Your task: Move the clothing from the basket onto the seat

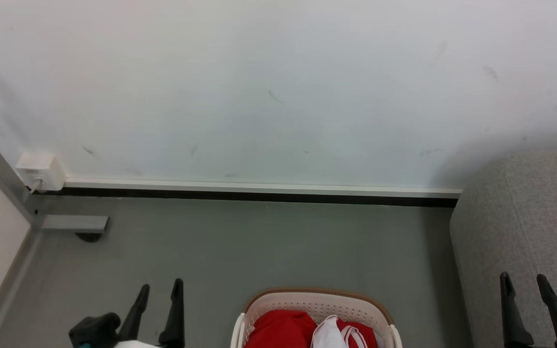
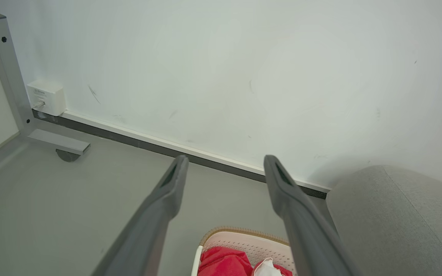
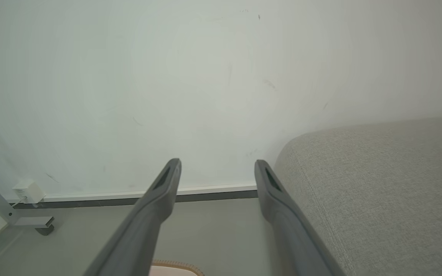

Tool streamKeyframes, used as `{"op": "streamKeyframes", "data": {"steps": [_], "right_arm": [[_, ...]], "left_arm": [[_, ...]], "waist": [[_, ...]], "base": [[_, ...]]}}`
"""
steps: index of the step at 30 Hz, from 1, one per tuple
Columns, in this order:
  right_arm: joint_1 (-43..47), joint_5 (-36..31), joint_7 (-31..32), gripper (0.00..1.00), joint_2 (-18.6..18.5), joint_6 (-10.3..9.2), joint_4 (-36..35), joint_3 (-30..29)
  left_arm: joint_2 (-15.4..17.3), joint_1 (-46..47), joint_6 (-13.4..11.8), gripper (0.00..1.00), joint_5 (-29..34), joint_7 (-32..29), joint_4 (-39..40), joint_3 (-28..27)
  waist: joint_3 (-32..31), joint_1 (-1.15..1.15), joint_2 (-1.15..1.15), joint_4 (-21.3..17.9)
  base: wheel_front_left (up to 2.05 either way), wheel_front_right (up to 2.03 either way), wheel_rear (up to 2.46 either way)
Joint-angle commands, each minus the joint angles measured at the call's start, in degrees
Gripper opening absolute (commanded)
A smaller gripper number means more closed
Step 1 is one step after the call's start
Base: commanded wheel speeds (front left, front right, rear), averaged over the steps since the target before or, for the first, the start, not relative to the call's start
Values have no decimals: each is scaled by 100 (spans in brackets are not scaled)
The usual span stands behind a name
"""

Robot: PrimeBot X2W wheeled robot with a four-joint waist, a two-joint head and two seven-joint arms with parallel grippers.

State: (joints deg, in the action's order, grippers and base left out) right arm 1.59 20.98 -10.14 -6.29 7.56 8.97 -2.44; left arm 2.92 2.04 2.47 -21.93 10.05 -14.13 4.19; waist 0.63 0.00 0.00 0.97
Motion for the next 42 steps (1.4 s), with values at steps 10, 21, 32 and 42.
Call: {"op": "streamKeyframes", "data": {"steps": [10, 21, 32, 42], "right_arm": [[80, -437, -172, 100, -2, -10, 35, -97], [158, -746, -285, 100, 9, -11, 93, -173], [209, -1031, -414, 100, 48, -13, 150, -222], [226, -1267, -516, 100, 39, -14, 178, -217]], "left_arm": [[74, -77, -37, 100, 677, 175, -38, 21], [61, -122, -50, 100, 1114, 296, -50, 20], [37, -151, -24, 100, 1550, 419, -124, -7], [20, -178, -28, 100, 1942, 519, -174, 47]], "waist": [[3, 0, 0, 14], [18, 0, 0, 25], [47, 0, 0, 14], [46, 0, 0, -7]], "base": [[0, 0, 0], [0, 0, 0], [0, 0, 0], [0, 0, 0]]}}
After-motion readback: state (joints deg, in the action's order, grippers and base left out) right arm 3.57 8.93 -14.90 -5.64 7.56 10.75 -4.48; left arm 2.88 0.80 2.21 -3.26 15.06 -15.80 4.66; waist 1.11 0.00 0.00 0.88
